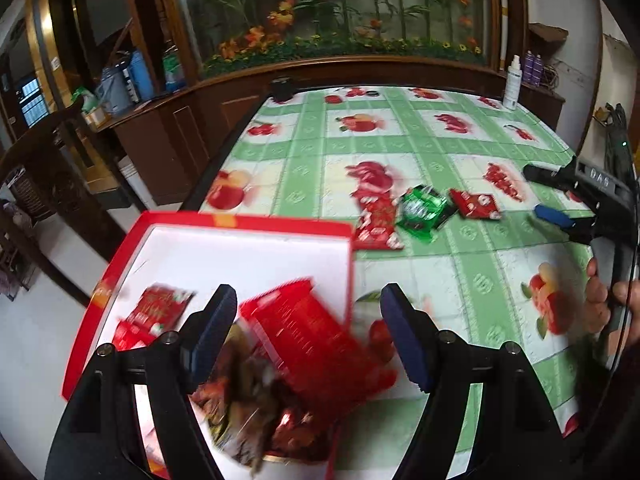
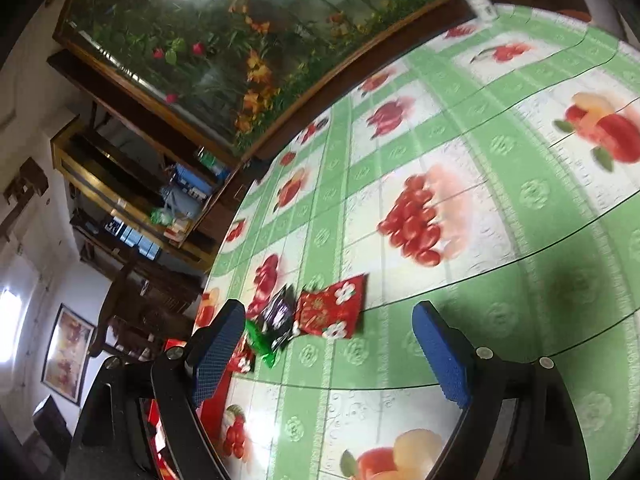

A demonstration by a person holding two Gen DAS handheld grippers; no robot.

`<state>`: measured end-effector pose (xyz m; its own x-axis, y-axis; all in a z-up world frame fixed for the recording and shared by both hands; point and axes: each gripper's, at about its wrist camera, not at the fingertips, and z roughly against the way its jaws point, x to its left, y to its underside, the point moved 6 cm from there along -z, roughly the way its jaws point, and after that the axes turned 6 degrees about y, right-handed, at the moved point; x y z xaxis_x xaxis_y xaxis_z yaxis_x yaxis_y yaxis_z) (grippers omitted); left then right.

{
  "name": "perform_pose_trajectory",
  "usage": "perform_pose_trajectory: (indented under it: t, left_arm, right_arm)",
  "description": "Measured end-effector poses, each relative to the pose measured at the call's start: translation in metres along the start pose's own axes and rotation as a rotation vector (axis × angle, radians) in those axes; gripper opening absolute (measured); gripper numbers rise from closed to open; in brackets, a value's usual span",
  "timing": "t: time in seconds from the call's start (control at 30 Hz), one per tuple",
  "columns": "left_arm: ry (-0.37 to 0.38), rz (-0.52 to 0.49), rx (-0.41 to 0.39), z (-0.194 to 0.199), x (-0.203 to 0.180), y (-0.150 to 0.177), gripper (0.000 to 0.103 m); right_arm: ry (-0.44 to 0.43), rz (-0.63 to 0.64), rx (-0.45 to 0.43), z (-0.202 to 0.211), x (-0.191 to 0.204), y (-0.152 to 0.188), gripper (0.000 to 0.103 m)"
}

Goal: Organize snacks
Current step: 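Grasp the red packet and green packet together with the left tool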

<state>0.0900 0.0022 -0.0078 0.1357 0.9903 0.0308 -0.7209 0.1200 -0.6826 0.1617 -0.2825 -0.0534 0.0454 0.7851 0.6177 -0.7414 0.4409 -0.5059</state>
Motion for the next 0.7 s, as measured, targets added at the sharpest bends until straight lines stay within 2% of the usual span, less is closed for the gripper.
perform_pose_trajectory:
  t: [0.13,0.23,0.37,0.53,0.7]
  left_arm:
    - [0.021,-0.021,0.003,-0.018,-0.013,-0.03,0.074]
    - [0.045,-0.019,0.052,-0.043,-0.024,-0.055,0.074]
    - [0.056,0.075,0.117,-0.086,-0.028,-0.085,0.074]
    - [0.107,0.232,0.201,-0.136,-0.034,-0.088,0.074]
    - [0.108,0.304,0.245,-0.168,-0.043,-0.084,0.074]
  right_arm:
    - [-0.014,0.015,0.011,-0.002,0.006,0.001,0.088]
    - [-0.031,-0.003,0.008,0.002,0.006,0.002,0.088]
    - [-0.042,-0.035,0.022,0.001,0.0,0.001,0.088]
    - [-0.066,-0.054,0.021,0.003,-0.001,-0.001,0.088]
    - [-0.08,-0.082,0.023,0.004,-0.005,-0.003,0.088]
